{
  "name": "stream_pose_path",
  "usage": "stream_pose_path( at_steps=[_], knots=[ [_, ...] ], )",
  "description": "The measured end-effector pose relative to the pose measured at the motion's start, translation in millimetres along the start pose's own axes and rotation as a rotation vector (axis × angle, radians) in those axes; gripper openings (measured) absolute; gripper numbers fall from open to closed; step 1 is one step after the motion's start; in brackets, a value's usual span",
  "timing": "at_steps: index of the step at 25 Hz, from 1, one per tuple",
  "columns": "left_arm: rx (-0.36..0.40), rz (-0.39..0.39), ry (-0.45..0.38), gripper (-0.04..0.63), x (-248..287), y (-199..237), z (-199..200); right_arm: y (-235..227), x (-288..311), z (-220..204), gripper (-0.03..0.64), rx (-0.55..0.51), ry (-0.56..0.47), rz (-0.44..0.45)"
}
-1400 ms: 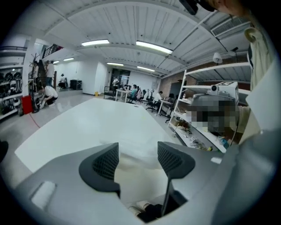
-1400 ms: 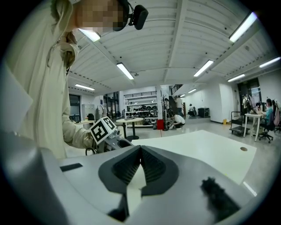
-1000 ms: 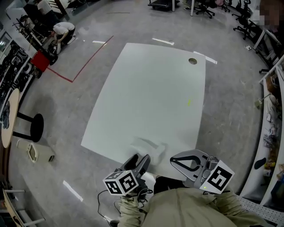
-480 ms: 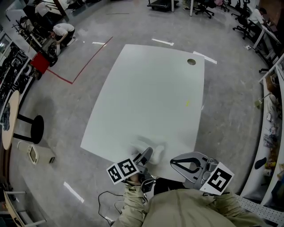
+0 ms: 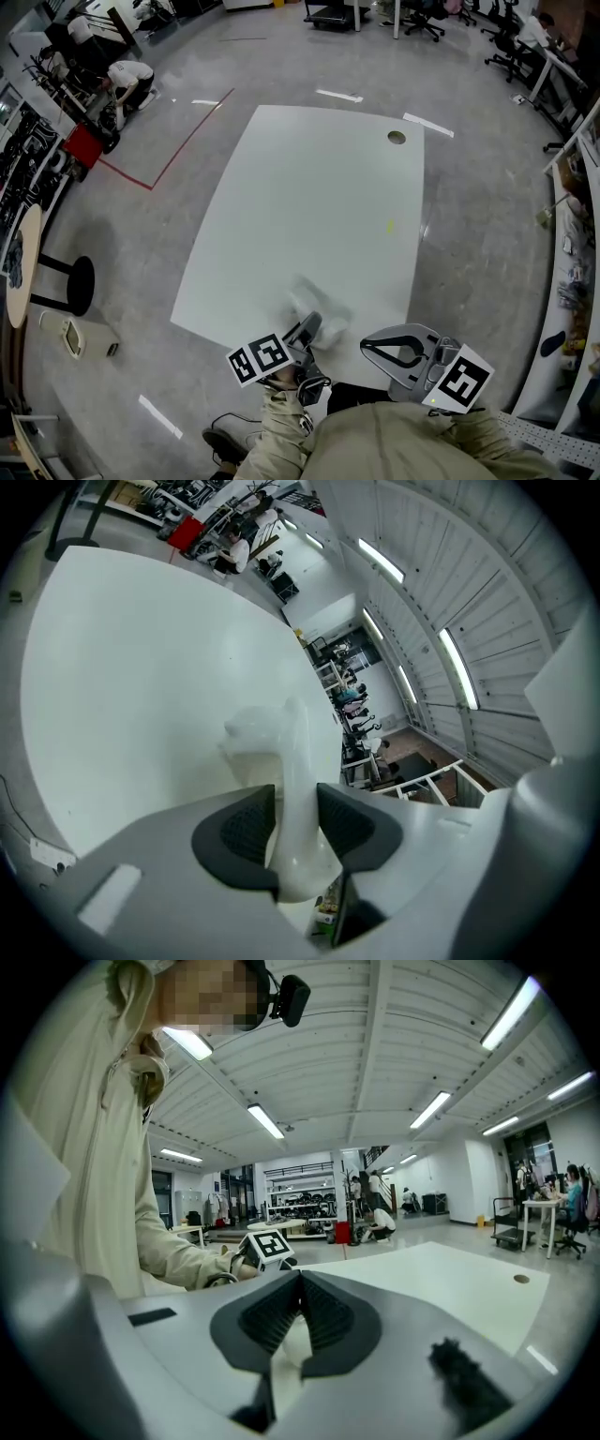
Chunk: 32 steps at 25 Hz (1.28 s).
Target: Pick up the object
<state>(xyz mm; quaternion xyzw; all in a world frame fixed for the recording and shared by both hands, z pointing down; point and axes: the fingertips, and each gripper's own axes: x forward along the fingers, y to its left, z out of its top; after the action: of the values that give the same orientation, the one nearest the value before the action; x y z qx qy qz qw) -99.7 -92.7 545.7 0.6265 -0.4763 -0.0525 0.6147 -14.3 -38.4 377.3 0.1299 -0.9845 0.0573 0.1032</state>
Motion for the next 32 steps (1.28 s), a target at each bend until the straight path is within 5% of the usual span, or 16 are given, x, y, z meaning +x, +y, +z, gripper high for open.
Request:
stream_pose_path(
  at_steps=[6,12,16,23,32],
  knots=[
    [0.048,-0.004,0.014,0.133,-6.6,-2.1,-1.8,-3.9,-2.9,5.8,0.003,-0.002,-0.015,-0.005],
    [0.086,-0.141,-0.090,0.133,-25.9,-39.4,15.8,-8.8,-3.9,12.4,0.003,-0.020,-0.028,0.000],
    [0.270,-0.193,-0.205,0.135,-55.8,-83.4,38.7,-13.2,-7.8,24.9,0.003,-0.036,-0.055,0.005],
    [0.767,-0.141,-0.393,0.135,-109.0,-156.7,55.3,-19.1,-11.0,53.6,0.003,-0.101,-0.108,0.026],
    [0.890,-0.076,-0.467,0.135,-120.0,-159.4,8.6,-12.1,-15.8,37.6,0.003,-0.085,-0.113,0.080]
  ],
)
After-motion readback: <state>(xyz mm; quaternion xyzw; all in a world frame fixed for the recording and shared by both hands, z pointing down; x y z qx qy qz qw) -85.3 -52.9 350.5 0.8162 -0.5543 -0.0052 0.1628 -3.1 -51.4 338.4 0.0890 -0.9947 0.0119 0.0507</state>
